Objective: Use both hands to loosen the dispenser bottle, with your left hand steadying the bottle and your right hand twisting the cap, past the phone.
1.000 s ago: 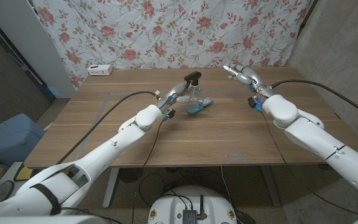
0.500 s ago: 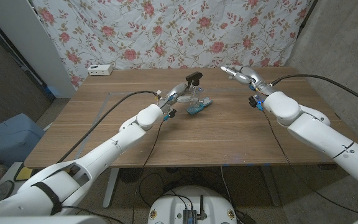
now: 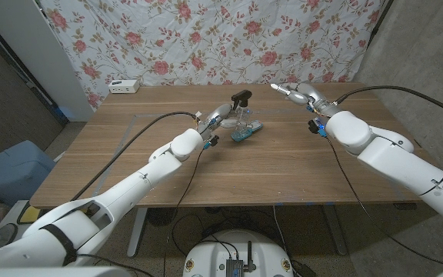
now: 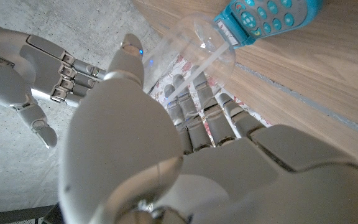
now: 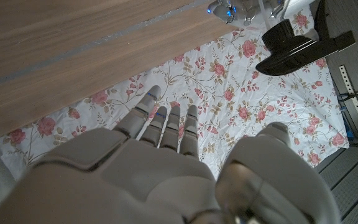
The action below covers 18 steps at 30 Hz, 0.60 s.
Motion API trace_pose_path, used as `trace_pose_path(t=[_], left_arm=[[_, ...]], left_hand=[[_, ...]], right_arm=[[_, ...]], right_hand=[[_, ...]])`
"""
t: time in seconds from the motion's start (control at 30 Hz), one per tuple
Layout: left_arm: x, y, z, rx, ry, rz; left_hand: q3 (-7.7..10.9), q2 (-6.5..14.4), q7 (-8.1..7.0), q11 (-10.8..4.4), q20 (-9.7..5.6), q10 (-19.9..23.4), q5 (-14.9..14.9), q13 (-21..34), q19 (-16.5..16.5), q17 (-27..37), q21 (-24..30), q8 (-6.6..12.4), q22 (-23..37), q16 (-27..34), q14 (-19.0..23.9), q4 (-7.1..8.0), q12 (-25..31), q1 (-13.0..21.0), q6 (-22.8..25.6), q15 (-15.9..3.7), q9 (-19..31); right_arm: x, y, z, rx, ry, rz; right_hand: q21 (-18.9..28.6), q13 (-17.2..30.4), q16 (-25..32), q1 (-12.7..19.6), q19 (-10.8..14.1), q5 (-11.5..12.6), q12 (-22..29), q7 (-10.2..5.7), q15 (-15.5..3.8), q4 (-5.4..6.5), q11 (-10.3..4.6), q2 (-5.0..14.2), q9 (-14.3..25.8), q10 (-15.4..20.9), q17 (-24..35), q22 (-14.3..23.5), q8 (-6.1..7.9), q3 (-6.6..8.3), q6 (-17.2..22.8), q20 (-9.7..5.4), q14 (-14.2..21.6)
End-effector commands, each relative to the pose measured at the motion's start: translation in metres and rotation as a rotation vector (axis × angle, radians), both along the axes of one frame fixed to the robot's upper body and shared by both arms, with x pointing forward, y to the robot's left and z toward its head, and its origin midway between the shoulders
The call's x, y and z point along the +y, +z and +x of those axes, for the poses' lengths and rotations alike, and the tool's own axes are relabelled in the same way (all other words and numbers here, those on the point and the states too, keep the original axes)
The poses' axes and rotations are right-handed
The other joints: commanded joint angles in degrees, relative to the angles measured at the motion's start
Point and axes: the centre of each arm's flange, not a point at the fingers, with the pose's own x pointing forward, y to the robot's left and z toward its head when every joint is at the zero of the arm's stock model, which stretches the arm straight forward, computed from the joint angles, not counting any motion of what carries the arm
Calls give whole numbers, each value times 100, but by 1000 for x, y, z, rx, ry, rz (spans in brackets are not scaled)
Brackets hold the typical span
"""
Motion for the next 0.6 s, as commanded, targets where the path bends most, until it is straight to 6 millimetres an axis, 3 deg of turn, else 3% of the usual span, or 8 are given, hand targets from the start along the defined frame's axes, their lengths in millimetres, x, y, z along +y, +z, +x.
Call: trace_pose_path(t=[0.03,0.3,0.6], left_arm=[[-4,1,2,-16,15,12],[-6,1,3,-24,22,12],[-9,0,6,-23,21,10]], left_hand=[[235,573,-99,-52,-343,103,35,39,24,20,-8,49,9,-29,136,166,38,252,191,-543,11],[260,577,-97,-46,-343,94,39,53,20,16,-10,70,8,-59,143,156,37,262,190,-564,-3],[286,591,-95,-44,-342,91,41,69,12,19,-12,90,8,-90,148,156,38,259,174,-557,-19]], right_arm=[[13,3,-15,59,-90,-74],[23,6,-23,61,-112,-108],[32,7,-27,61,-106,-151]], right_hand=[[-3,9,12,-47,-34,-2,-14,50,51,14,73,-81,30,-13,13,10,37,-88,103,-122,7],[10,7,18,-143,-17,21,-9,108,80,40,150,-180,49,-24,5,11,108,-179,329,-94,18],[17,3,18,-34,-3,18,-2,176,123,1,258,-49,62,-26,-8,11,133,-94,435,-36,25]])
